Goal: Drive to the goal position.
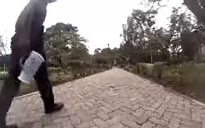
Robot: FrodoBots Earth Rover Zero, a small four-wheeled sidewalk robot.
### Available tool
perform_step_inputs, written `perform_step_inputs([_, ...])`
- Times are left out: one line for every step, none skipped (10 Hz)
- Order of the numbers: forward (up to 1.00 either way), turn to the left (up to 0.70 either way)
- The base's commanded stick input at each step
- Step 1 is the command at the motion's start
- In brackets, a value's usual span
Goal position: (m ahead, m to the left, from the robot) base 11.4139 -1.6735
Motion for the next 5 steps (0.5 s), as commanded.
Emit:
perform_step_inputs([0.7,-0.35])
perform_step_inputs([0.7,-0.35])
perform_step_inputs([0.7,-0.35])
perform_step_inputs([0.7,-0.35])
perform_step_inputs([0.7,-0.35])
